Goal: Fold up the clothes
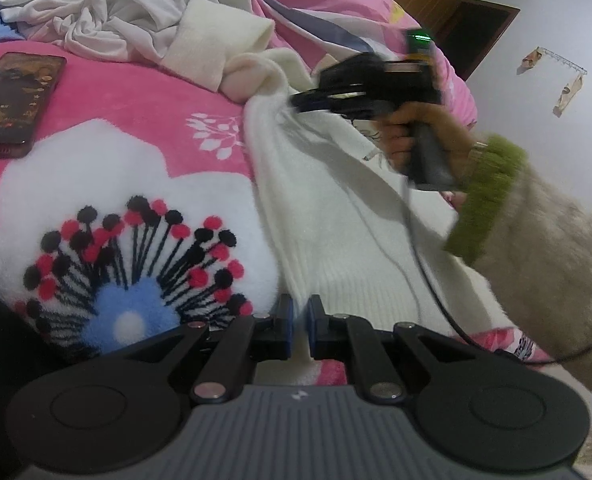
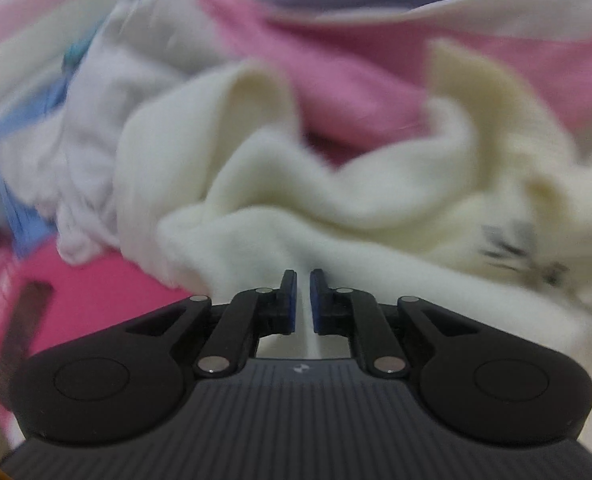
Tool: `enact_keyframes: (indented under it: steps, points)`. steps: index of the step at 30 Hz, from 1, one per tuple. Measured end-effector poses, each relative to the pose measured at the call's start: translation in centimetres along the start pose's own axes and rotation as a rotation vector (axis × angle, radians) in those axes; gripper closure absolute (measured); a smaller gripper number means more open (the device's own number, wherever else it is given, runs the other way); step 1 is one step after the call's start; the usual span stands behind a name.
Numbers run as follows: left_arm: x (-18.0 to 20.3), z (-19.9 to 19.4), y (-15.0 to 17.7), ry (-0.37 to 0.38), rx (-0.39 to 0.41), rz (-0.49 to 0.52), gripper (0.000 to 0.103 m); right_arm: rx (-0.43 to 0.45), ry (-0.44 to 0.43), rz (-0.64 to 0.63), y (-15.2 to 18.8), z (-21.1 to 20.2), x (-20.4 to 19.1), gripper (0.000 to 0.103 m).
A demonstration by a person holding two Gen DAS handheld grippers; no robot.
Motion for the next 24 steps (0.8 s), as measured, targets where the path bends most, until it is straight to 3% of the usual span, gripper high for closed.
enact_keyframes:
  steps: [7, 11, 13, 17, 20, 24]
  points:
    - [0.1, -0.1, 0.1, 0.0, -0.032, -0.021, 0.09, 0.16, -0.081, 0.119, 2.8, -16.8, 2.1, 0.071]
    - [0.4, -0.2, -0.1, -0.019, -0.042, -0.009, 0.086, 0.173, -0.043, 0.078, 8.4, -24.5, 2.6, 0.063]
    - [0.6, -0.1, -0.3, -0.029, -0.049, -0.003, 0.083, 0.146, -0.029, 0.0, 11.9, -26.1, 1.2, 0.063]
    - [0.9, 0.2, -0.6, -0.055, -0.069, -0.008, 0.083, 0.018, -0.009, -0.27, 18.8, -24.0, -4.3, 0.063]
    - [1.0, 0.4, -0.7, -0.072, -0.083, -0.013, 0.083, -0.053, -0.051, -0.424, 22.4, -21.4, -7.9, 0.065]
    - [1.2, 0.3, -1.1, -0.102, -0.08, -0.001, 0.084, -0.087, -0.003, -0.704, 24.8, -19.0, -10.6, 0.066]
Point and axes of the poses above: each gripper's, at about its wrist camera, not at the fingertips, and z roughly the way its jaws point, x to its right, y to its underside, the point moved 10 cm from there along z, roughly the way its jaws point, and after that the axes turned 12 degrees about -y, right-handed, at the moved point
